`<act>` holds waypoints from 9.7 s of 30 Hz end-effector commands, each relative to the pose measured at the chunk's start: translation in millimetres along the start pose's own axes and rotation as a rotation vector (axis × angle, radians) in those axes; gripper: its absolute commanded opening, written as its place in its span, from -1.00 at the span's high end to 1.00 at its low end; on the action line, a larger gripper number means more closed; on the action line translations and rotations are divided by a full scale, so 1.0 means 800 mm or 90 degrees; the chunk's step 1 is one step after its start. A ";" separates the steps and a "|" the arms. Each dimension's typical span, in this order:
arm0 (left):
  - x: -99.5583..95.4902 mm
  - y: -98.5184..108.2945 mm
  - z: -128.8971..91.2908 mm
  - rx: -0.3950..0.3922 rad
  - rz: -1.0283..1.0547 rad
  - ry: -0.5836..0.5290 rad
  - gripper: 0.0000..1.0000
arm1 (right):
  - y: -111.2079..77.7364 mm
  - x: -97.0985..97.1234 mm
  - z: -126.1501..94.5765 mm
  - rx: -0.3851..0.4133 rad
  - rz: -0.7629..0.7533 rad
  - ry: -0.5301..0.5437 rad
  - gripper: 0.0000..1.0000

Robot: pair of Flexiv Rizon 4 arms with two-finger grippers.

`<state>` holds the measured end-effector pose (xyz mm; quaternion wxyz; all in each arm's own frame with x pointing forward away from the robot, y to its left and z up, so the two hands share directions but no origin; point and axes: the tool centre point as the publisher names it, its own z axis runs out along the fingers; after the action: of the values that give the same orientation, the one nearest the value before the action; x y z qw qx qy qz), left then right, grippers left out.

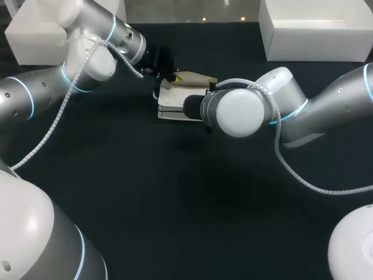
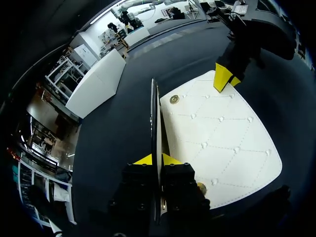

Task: Pick up the bag, open it, inspect its contents, close it, and place it on the opposite side

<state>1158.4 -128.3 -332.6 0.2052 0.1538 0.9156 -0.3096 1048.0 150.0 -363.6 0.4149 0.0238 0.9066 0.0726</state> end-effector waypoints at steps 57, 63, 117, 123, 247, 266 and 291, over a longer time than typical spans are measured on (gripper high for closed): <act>0.013 -0.022 -0.025 0.011 0.010 -0.071 1.00 | 0.002 0.000 0.003 0.001 0.000 0.001 1.00; 0.013 -0.022 -0.025 0.011 0.010 -0.071 1.00 | 0.002 0.000 0.003 0.001 0.000 0.001 1.00; 0.064 -0.027 -0.014 0.045 0.098 -0.100 1.00 | 0.002 0.000 0.003 0.001 0.000 0.001 1.00; 0.065 -0.014 -0.007 0.032 0.106 -0.083 1.00 | 0.002 0.000 0.003 0.001 0.000 0.001 1.00; 0.102 -0.033 -0.167 -0.115 -0.146 0.140 -1.00 | -0.034 -0.107 -0.074 -0.019 0.138 0.335 -1.00; 0.101 -0.031 -0.161 -0.152 -0.151 0.129 -1.00 | -0.036 -0.109 -0.073 -0.014 0.142 0.339 -1.00; 0.106 -0.026 -0.173 -0.147 -0.975 0.097 -1.00 | -0.078 -0.128 -0.055 0.065 0.884 0.494 -1.00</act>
<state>1030.8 -46.0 -254.2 -0.0049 -0.3236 0.9240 -0.2035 1084.6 79.2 -259.8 -0.0161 0.4318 0.8842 0.1774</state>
